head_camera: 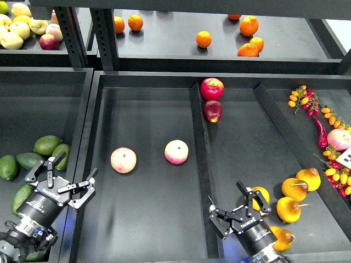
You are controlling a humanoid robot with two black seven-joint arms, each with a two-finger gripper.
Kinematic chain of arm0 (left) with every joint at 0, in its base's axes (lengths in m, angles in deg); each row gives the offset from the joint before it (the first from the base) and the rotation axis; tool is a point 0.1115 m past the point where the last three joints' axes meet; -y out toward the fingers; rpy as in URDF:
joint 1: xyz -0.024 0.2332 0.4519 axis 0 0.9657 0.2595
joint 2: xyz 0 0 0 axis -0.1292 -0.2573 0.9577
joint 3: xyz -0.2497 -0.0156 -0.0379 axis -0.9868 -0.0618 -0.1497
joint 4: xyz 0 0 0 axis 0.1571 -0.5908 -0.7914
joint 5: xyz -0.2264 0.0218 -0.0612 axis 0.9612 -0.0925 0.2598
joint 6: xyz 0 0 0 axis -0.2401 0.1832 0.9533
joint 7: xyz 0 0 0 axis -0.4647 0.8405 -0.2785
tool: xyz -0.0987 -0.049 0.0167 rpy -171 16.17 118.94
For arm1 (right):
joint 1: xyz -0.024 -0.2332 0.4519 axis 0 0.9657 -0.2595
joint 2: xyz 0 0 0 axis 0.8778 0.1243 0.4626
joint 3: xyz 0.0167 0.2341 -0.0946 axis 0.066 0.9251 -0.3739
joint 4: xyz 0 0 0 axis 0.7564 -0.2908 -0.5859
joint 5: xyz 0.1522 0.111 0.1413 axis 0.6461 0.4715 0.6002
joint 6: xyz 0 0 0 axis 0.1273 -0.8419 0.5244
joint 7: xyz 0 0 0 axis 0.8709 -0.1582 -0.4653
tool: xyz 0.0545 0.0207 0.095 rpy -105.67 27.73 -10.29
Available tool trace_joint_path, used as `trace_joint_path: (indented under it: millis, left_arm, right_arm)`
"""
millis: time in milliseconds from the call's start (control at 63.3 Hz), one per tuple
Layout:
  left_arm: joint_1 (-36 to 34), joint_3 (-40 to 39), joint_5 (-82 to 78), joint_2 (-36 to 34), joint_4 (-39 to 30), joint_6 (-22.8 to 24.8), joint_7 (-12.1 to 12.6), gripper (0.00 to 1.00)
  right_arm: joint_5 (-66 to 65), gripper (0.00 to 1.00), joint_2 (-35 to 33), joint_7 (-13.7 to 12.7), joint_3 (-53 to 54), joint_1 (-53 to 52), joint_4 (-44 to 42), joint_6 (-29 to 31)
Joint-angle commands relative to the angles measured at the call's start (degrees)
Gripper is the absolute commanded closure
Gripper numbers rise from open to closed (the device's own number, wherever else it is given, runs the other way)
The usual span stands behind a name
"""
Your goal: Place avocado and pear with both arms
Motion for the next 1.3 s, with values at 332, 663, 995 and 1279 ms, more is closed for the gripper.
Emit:
trace_joint_path:
  millis: [332,663,995,1279]
  left_arm:
    - [-1.7,1.9,0.0,0.0,-6.0,0.0,-4.6,0.01]
    - [-1.6,3.9,-0.3,0.0,-5.5,0.0,-7.7,0.01]
    - [-1.5,5.1,-0.3,0.0,-5.6,0.0,-7.9,0.01]
    - [-1.5,6.6,-0.3,0.0,-5.6,0.0,-7.9,0.01]
  right_arm:
    - [4.3,0.0,0.0,0.3,6.1,-1.5,9.0,-2.6]
    - [4.5,0.0,0.0,0.2,10.8,-9.3,9.0,-18.3]
    - [4.4,0.0,0.0,0.3,8.6,-8.5,9.1,-15.5]
    - [4.1,0.0,0.0,0.3,8.4,-7.7,9.2,-14.6]
